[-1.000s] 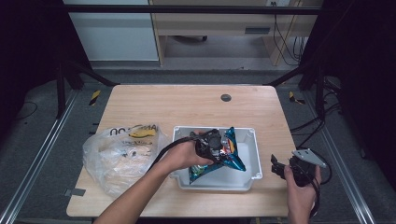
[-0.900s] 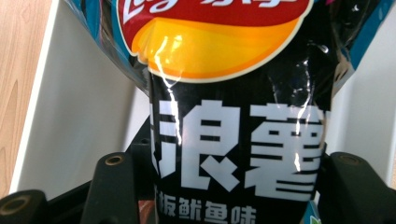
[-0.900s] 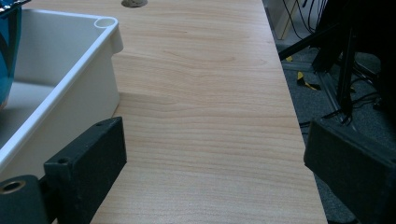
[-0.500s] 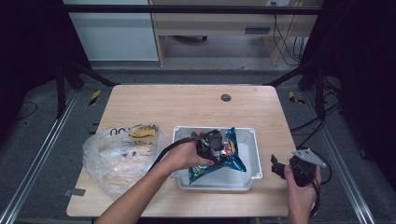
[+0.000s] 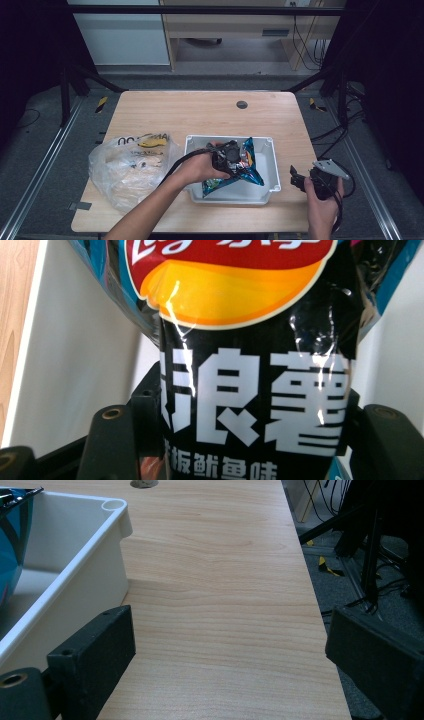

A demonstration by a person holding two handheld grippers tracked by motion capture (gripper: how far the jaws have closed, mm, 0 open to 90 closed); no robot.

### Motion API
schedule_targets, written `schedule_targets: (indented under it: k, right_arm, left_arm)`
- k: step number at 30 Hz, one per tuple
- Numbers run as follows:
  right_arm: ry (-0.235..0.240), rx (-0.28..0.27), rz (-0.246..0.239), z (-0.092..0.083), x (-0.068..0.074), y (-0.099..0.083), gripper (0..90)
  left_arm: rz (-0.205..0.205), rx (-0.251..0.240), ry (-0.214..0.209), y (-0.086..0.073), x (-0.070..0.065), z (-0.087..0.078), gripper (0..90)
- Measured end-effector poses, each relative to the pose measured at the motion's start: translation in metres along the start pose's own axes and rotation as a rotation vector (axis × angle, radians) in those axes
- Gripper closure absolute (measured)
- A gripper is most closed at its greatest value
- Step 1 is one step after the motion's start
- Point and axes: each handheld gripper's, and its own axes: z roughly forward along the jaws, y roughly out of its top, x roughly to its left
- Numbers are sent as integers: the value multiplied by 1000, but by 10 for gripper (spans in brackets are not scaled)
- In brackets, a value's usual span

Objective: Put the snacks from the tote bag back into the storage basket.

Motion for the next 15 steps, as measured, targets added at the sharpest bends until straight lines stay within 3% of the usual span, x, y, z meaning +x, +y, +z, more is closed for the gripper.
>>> schedule_targets:
  k: [15]
  right_arm:
    - [2, 2, 2, 0, 0, 0, 62]
  left_arm:
    - [1, 1, 0, 3, -2, 2, 305]
